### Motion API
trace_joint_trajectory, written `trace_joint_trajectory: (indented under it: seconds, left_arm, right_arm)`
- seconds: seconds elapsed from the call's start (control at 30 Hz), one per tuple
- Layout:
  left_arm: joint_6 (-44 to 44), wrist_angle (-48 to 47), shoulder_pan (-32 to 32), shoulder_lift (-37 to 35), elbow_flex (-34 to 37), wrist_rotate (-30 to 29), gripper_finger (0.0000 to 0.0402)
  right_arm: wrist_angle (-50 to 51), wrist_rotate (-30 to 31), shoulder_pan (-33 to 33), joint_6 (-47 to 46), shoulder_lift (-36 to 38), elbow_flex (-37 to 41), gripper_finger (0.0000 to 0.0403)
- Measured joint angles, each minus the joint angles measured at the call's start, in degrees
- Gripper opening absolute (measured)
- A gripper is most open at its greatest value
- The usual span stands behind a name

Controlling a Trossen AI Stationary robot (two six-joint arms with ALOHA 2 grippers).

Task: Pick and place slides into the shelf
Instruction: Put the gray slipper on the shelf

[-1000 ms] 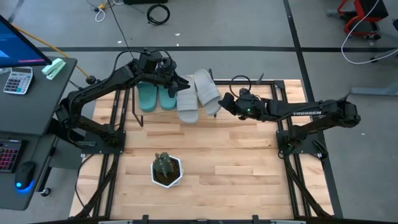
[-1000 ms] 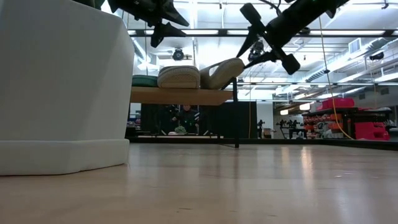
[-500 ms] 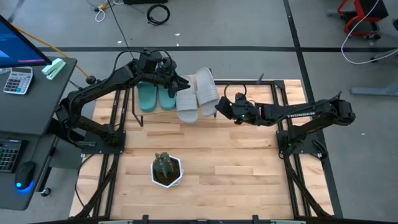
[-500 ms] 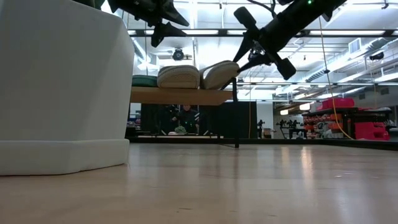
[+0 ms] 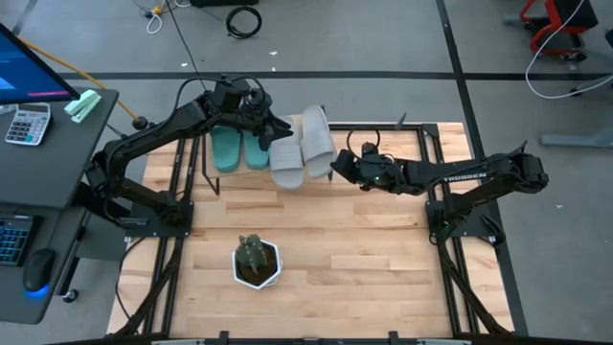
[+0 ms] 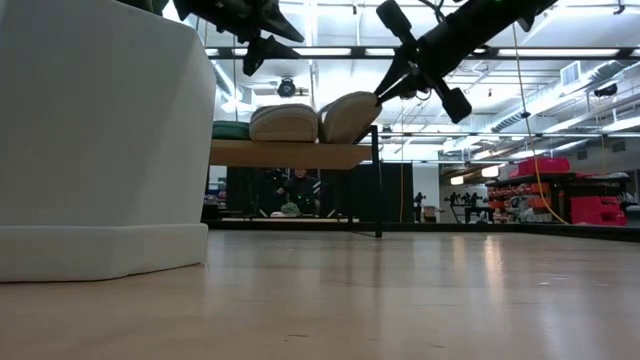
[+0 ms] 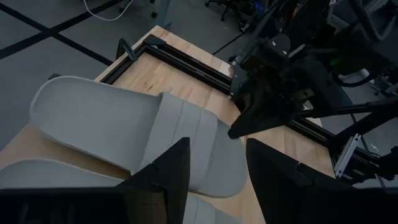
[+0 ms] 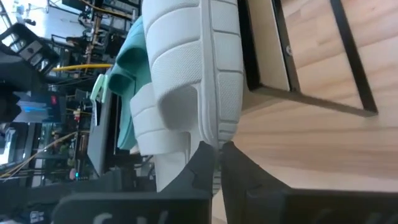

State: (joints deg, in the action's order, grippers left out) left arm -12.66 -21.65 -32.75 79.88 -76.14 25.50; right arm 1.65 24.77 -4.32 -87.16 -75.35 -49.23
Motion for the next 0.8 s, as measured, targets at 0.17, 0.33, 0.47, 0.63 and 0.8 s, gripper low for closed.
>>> trace_joint_trajectory:
  seconds: [0.17, 0.33, 0.47, 0.63, 0.8]
  left_arm:
    - [0.34, 0.0, -0.02, 0.0, 0.0, 0.0, 0.0162]
    - [0.43, 0.02, -0.02, 0.0, 0.0, 0.0, 0.0162]
    - [0.43, 0.02, -0.01, 0.0, 0.0, 0.0, 0.0162]
    - [-0.05, 0.02, 0.0, 0.0, 0.0, 0.0, 0.0162]
    - [-0.18, 0.07, 0.0, 0.0, 0.0, 0.0, 0.0162]
  right_arm:
    - [-2.4, -1.72, 0.32, -0.09, 0.0, -0.02, 0.0011]
    - [-3.99, -5.03, -0.1, 0.75, 0.0, -0.02, 0.0009]
    - [-3.91, -7.48, -0.59, 0.84, 0.0, -0.02, 0.0009]
    - [-2.41, -10.28, -0.58, 0.25, 0.0, -0.02, 0.0008]
    - [-0.9, -10.88, -0.57, -0.1, 0.0, -0.02, 0.0007]
